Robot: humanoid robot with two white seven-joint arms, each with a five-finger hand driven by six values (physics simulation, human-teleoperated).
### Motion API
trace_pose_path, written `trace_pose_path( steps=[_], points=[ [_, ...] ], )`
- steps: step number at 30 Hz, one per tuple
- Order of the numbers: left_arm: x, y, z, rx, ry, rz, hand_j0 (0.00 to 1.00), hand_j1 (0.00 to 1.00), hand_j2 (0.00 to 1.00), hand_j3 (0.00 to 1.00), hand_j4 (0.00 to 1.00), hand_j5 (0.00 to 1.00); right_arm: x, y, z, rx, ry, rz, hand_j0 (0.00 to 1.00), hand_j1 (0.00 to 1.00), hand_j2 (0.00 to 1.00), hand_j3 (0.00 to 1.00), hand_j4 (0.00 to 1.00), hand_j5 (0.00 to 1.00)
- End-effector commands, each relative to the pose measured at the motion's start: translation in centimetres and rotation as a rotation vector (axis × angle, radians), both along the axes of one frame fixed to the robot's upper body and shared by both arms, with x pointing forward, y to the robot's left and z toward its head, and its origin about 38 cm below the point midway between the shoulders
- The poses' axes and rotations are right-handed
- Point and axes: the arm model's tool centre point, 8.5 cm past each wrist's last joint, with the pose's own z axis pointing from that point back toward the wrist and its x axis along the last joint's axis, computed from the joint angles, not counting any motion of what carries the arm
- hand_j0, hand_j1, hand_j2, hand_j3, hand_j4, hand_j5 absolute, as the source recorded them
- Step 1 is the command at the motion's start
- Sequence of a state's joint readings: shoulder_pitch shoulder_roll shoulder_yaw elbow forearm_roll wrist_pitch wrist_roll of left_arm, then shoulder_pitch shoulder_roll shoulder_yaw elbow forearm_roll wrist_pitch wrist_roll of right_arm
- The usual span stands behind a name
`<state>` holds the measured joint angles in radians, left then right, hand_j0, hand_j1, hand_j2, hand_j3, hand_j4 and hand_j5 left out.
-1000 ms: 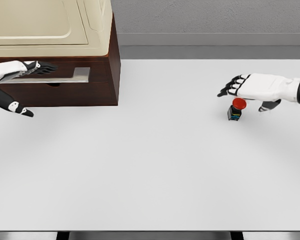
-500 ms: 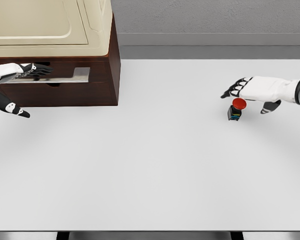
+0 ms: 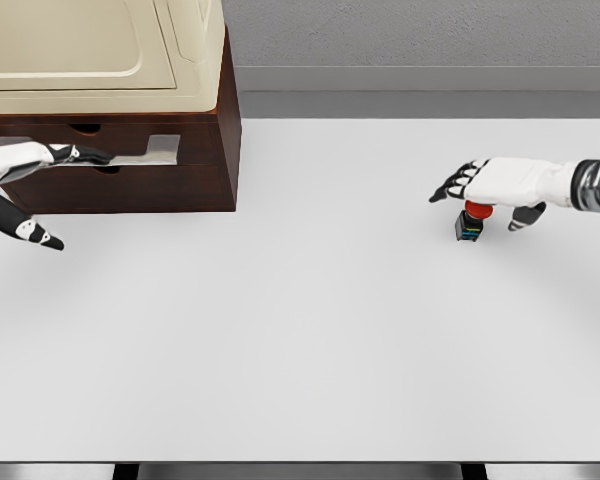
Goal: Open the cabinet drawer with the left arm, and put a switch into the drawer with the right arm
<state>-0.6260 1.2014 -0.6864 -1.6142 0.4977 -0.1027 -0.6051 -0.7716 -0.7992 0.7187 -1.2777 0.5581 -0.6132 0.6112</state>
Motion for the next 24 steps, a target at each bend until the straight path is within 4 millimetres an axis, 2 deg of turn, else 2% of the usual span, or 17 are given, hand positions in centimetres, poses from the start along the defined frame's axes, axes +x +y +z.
trace_pose_path(
  steps=[1, 14, 24],
  points=[
    [-0.4, 0.2, -1.0, 0.081, 0.005, -0.018, 1.0, 1.0, 1.0, 1.0, 1.0, 1.0, 0.0, 0.1, -0.3, -0.005, 0.007, 0.0, 1.0, 1.0, 1.0, 1.0, 1.0, 1.0],
    [-1.7, 1.1, 0.8, 0.116, -0.016, -0.038, 1.0, 1.0, 1.0, 1.0, 1.0, 1.0, 0.2, -0.3, -0.4, -0.01, 0.009, -0.014, 1.0, 1.0, 1.0, 1.0, 1.0, 1.0],
    [-3.4, 1.1, 1.0, 0.163, 0.003, -0.077, 1.0, 1.0, 1.0, 1.0, 1.0, 1.0, 0.2, -0.4, -0.5, -0.009, 0.011, -0.017, 1.0, 1.0, 1.0, 1.0, 1.0, 1.0]
  ],
)
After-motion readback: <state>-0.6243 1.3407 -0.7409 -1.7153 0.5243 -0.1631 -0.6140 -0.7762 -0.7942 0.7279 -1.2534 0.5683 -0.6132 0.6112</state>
